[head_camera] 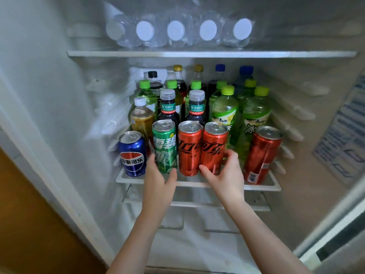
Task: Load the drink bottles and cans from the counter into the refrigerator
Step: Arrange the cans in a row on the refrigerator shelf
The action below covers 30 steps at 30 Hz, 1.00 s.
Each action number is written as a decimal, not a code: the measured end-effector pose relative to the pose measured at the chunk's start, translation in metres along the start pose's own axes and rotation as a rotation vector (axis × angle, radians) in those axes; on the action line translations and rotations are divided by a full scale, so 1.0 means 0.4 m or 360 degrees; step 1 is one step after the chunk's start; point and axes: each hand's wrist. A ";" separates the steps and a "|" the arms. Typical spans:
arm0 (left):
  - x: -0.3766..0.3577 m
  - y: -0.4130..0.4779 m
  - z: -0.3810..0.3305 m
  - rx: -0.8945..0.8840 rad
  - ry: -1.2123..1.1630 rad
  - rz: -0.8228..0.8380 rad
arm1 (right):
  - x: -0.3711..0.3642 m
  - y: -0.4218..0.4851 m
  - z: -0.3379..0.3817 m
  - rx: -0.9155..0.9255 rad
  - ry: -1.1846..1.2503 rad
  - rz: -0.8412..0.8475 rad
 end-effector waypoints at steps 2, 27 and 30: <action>-0.008 0.013 -0.003 -0.0018 0.0032 -0.0019 | 0.007 -0.002 -0.013 -0.0023 0.0047 0.0052; -0.054 -0.069 0.007 -0.0148 -0.0011 -0.0442 | 0.134 -0.124 -0.034 0.0237 0.0137 -0.0303; -0.087 -0.118 -0.030 -0.0461 0.0014 -0.0537 | 0.165 -0.094 -0.031 0.0256 0.0014 -0.0483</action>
Point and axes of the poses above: each hand's wrist, its own y-axis towards the middle knuckle, its own x-axis out of the back of the hand, z = x × y, and after that the axes turned 15 degrees about y, right-handed
